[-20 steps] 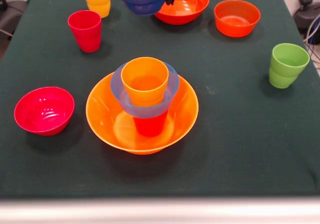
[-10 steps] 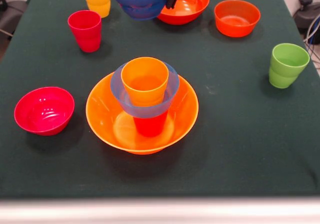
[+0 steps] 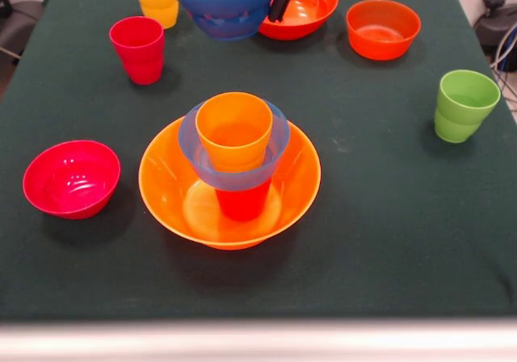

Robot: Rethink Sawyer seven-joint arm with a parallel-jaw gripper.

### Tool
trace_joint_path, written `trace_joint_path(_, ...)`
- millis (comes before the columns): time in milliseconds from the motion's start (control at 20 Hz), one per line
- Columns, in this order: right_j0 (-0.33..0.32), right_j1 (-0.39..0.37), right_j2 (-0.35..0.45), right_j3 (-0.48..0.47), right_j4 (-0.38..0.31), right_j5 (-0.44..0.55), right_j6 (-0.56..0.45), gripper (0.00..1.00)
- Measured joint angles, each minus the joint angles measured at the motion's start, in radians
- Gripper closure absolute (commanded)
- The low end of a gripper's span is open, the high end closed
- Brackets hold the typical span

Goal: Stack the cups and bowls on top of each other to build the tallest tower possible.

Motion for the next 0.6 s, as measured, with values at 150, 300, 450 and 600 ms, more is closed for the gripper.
trace_joint_path(150, 0.0, 0.02, 0.0, -0.029, 0.0, 0.002, 0.0, 1.0)
trace_joint_path(300, 0.0, 0.039, 0.0, -0.054, 0.0, 0.006, 0.0, 1.0)
trace_joint_path(450, 0.0, 0.062, 0.0, -0.083, -0.001, 0.014, 0.0, 1.0)
trace_joint_path(600, 0.0, 0.094, 0.0, -0.121, -0.002, 0.037, 0.0, 1.0)
